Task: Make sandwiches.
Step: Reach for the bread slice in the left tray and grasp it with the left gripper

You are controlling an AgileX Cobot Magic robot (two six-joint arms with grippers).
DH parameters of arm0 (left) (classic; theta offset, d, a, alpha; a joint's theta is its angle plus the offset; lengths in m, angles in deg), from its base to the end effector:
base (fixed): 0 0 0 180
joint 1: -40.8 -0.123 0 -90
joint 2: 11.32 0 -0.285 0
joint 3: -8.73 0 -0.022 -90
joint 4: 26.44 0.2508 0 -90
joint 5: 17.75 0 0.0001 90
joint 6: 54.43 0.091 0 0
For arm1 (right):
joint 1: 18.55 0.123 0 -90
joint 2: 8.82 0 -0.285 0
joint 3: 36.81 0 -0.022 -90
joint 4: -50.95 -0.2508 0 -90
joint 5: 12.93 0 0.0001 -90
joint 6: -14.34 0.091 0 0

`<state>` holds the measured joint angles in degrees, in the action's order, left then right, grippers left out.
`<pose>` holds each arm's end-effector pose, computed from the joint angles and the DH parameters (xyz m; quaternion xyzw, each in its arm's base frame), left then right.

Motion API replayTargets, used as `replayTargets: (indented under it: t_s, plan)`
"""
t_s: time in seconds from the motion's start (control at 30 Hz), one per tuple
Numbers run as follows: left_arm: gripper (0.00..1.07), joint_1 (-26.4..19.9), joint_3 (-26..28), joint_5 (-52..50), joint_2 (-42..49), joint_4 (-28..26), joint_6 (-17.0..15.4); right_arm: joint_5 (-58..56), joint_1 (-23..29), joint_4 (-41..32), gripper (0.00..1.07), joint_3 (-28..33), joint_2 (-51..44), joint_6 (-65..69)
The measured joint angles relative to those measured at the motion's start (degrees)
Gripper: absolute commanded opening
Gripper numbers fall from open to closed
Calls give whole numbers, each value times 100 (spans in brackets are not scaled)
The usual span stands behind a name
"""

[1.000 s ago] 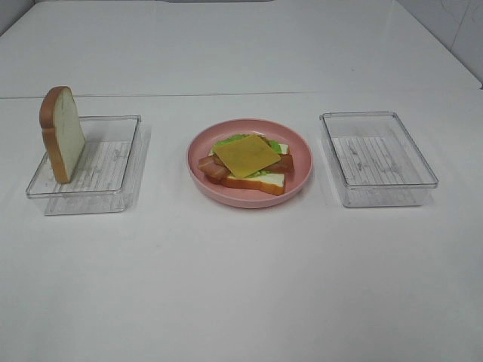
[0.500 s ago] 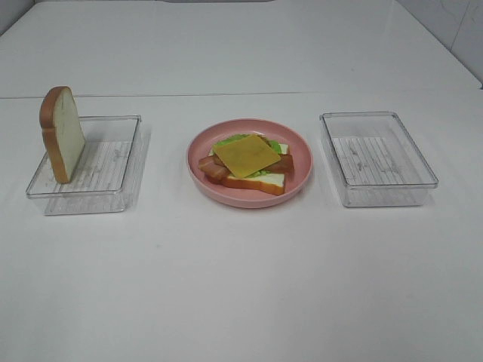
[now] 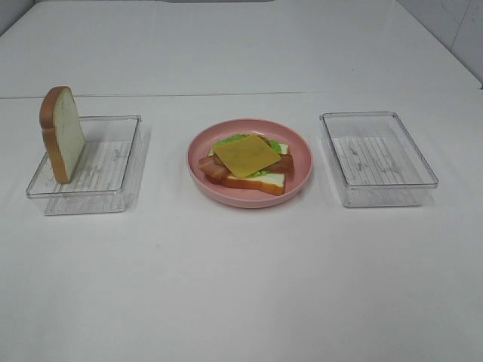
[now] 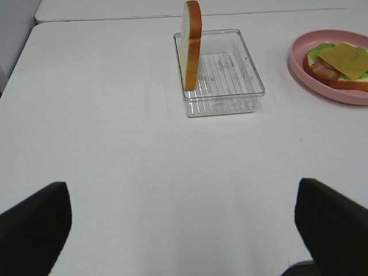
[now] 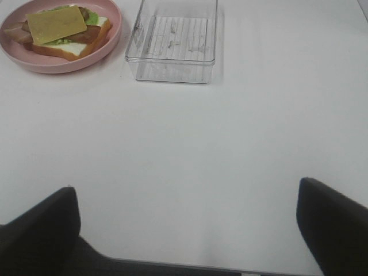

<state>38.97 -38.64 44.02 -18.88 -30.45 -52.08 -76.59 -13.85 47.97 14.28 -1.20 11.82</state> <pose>-0.0086 -0.0059 0.2818 0.0059 0.8507 -0.0158 0.5253 -0.0032 0.0040 0.2611 -0.0563 0.8741 0.0351 0.4812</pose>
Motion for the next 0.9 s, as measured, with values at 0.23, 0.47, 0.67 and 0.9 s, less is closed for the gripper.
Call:
replayTargets:
  t_s: [0.23, 0.47, 0.67, 0.9]
  plan:
    - [98, 0, 0, 0, 0, 0, 0, 0, -6, -97, 99, 0, 0, 0]
    - [98, 0, 0, 0, 0, 0, 0, 0, -6, -97, 99, 0, 0, 0]
    - [98, 0, 0, 0, 0, 0, 0, 0, -6, -97, 99, 0, 0, 0]
    - [98, 0, 0, 0, 0, 0, 0, 0, -6, -97, 99, 0, 0, 0]
